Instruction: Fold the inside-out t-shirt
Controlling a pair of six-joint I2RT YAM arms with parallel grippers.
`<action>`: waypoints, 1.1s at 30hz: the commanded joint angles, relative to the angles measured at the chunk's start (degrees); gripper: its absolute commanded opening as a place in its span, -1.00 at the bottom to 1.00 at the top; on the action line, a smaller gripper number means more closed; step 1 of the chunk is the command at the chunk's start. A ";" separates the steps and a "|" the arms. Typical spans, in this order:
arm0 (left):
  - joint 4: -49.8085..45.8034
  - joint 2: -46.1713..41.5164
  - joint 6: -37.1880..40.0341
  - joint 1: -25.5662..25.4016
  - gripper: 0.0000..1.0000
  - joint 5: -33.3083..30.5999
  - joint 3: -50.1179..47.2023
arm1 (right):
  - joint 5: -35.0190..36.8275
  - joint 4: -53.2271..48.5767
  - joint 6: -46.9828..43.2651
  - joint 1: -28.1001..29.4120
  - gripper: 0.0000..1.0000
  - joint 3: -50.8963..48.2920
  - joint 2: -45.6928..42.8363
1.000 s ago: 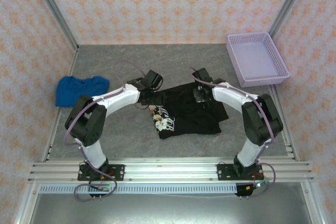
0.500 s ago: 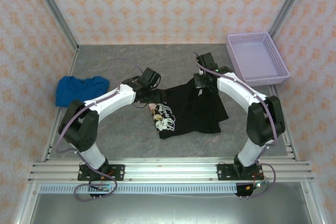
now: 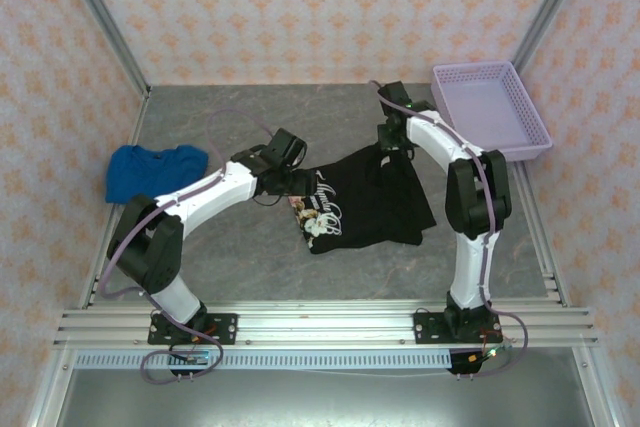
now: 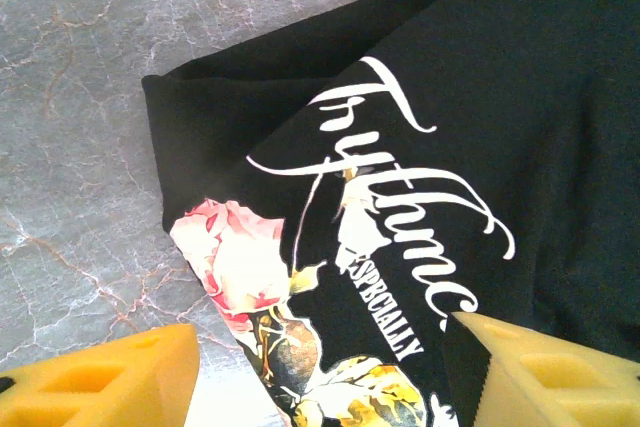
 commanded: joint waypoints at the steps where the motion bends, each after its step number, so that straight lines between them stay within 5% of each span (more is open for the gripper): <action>1: -0.92 0.33 1.46 -0.29 0.35 -0.65 0.83 | 4.01 -4.11 2.29 -0.19 -0.10 -1.20 -6.88; 8: 1.82 0.72 3.08 -1.67 0.37 3.90 0.55 | -6.08 -0.55 12.81 -0.18 0.09 -25.65 -26.43; 14: 5.80 1.12 7.31 -7.96 0.36 8.10 -0.54 | -13.35 0.79 20.37 -0.16 0.16 -38.58 -35.07; 20: 6.98 3.09 19.32 -18.68 0.36 4.65 3.23 | -15.79 -0.27 19.62 -2.85 0.12 -41.13 -32.89; 33: 9.01 13.30 27.63 -23.76 0.26 -1.18 7.65 | -22.16 8.43 15.72 -5.66 -0.07 -37.43 -20.02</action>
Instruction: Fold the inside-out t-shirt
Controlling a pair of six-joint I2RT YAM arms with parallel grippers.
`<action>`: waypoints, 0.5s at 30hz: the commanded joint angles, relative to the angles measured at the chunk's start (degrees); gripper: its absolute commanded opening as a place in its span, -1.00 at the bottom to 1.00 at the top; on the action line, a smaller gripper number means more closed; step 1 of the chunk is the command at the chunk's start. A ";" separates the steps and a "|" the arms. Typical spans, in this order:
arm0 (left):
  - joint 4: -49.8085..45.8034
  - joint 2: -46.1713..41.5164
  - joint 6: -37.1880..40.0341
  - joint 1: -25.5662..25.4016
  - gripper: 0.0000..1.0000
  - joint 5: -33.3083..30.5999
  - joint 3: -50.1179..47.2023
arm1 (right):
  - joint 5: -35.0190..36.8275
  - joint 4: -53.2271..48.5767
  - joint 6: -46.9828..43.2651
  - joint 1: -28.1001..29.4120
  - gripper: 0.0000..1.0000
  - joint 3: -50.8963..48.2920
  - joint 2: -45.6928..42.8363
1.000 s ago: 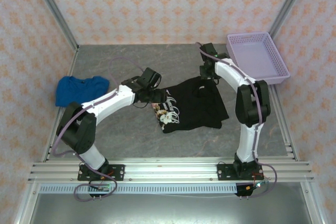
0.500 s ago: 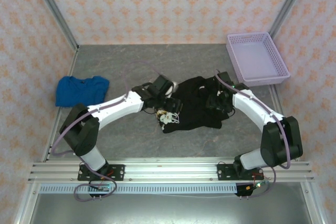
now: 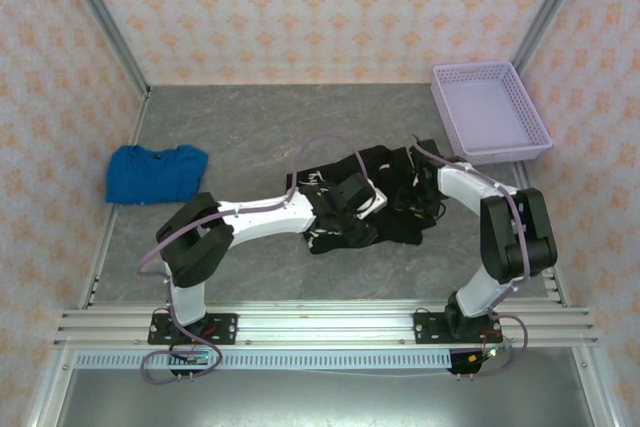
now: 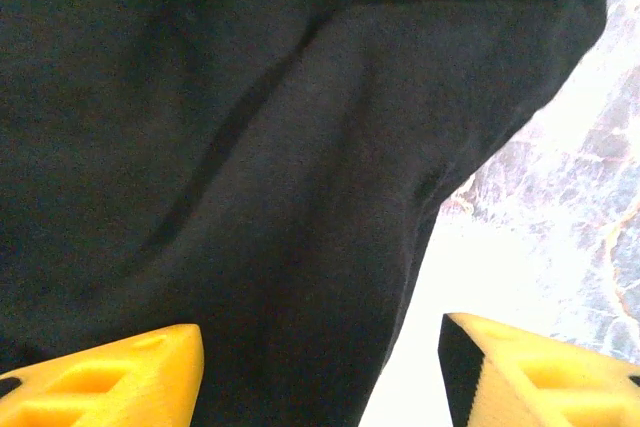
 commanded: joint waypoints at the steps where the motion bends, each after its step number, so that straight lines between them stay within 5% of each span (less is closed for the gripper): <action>1: 0.65 1.01 2.69 -0.94 0.24 -2.47 2.27 | -2.75 3.20 -1.19 -0.22 -0.15 2.05 1.64; 7: 1.60 1.85 1.55 -1.52 0.03 -3.07 2.29 | -2.26 2.84 -2.13 -0.17 -0.65 2.17 0.64; 15: 1.12 4.38 1.64 -1.55 -0.45 -4.38 4.11 | 0.19 -1.50 -4.93 -0.21 -0.87 6.00 -3.47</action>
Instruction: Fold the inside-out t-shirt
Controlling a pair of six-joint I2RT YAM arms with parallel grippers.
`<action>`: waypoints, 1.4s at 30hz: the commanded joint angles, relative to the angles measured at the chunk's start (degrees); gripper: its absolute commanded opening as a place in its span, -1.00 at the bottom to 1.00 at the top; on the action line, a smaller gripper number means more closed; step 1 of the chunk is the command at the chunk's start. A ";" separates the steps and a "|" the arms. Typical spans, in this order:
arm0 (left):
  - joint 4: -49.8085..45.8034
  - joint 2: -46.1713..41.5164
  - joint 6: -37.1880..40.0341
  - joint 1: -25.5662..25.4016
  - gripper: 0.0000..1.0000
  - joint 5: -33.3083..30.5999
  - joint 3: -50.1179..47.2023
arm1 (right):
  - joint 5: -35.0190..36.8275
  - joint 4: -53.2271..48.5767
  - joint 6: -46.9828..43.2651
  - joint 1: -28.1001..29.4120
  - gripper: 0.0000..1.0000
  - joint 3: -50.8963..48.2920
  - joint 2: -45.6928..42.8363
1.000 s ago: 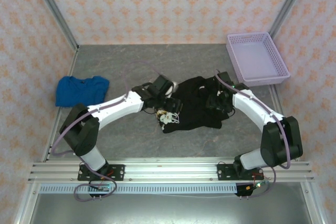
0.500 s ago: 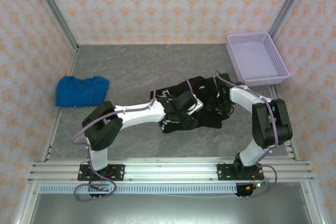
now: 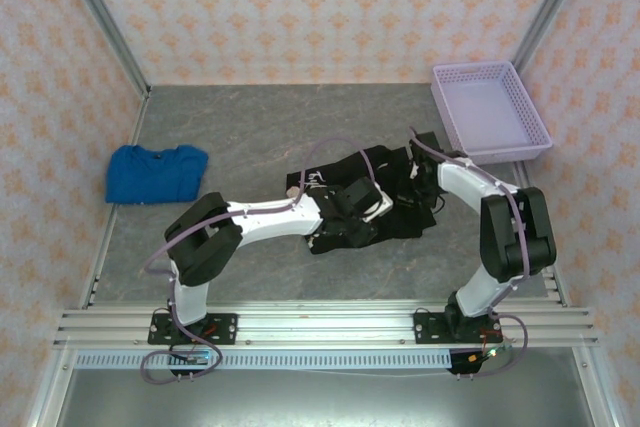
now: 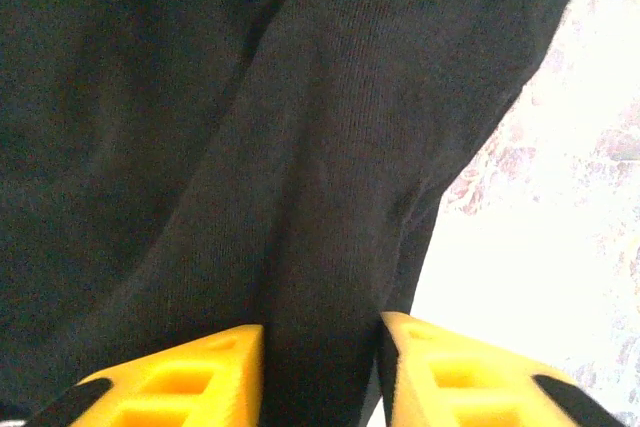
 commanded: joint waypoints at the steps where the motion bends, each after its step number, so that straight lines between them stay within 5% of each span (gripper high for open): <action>1: 0.22 1.91 0.67 -0.33 -0.55 -2.27 2.21 | 2.01 -2.28 -1.88 -0.18 -0.89 3.22 -3.35; 7: 1.81 -1.22 0.28 -0.44 -0.96 -3.70 2.16 | 2.48 -5.10 -4.00 -0.17 -1.00 8.60 -4.72; 21: 3.31 6.10 2.14 -4.03 -0.94 -3.55 5.65 | 17.24 -7.58 -3.79 -3.21 -0.89 7.10 0.22; 24: 2.80 7.42 2.42 -4.72 -0.83 -3.17 6.61 | 22.99 -7.89 -3.48 -4.08 -0.64 7.69 2.48; 28: 2.03 5.23 1.38 -4.94 -0.25 -2.49 6.83 | 24.34 -8.58 -2.82 -4.04 -0.28 8.39 0.60; 31: 1.98 0.65 0.27 -4.79 0.00 -1.99 5.42 | 22.87 -8.38 -2.15 -3.95 -0.10 6.24 -4.55; 37: 3.56 -9.92 -4.04 0.79 0.19 3.00 -1.79 | 12.62 -6.43 1.63 -1.11 -0.06 -2.18 -15.42; 42: 1.09 -7.43 -8.88 11.12 0.22 6.46 -2.21 | 6.53 0.45 8.40 0.62 -0.16 -8.81 -16.02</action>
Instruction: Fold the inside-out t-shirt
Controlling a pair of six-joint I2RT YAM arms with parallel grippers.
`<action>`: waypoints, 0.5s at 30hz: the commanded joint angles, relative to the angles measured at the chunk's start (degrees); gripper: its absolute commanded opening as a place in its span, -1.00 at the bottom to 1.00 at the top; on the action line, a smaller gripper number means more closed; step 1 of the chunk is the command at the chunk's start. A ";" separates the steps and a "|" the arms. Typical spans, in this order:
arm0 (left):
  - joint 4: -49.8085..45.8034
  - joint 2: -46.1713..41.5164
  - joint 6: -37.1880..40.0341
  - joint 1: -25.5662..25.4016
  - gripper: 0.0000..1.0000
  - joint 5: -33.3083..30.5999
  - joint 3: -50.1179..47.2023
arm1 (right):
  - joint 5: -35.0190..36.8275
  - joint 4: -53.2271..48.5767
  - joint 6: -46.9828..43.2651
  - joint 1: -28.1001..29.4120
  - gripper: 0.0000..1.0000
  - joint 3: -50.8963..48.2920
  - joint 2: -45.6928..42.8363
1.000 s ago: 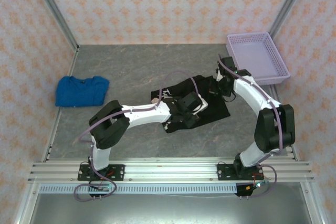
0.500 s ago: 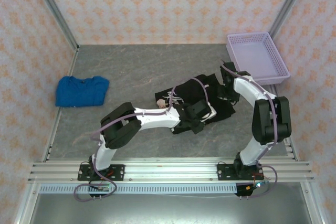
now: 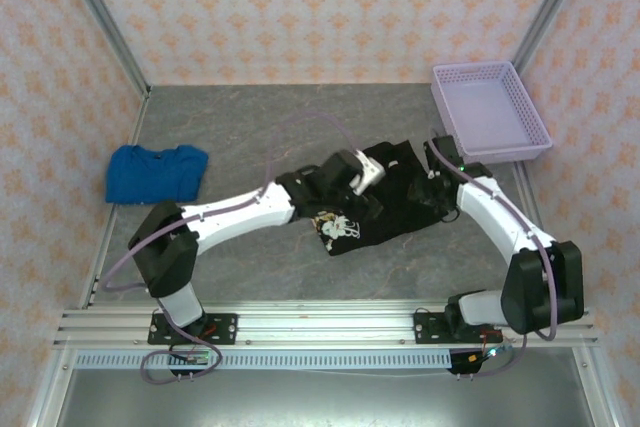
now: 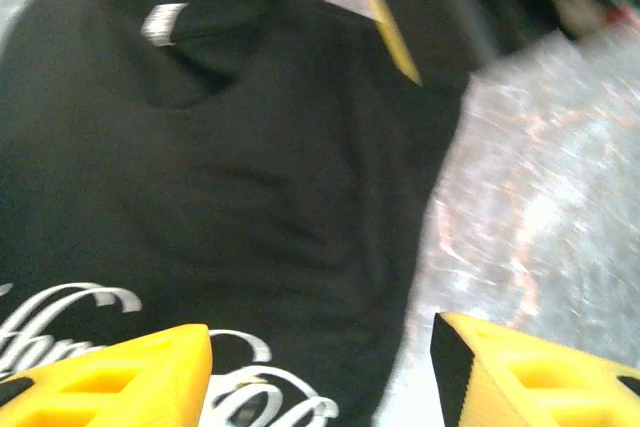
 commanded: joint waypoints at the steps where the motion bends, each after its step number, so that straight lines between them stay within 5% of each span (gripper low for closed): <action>1: -4.19 5.31 -3.81 6.25 0.22 2.38 0.38 | -2.84 4.66 5.46 0.06 -0.18 -2.85 2.11; 9: -12.34 17.85 -1.93 10.30 0.17 2.85 7.66 | 1.33 7.69 3.28 -3.62 -0.30 0.75 15.25; 15: -7.21 10.03 -4.28 6.23 0.16 3.57 -7.91 | -2.74 9.89 -0.83 -2.35 -0.30 5.04 21.53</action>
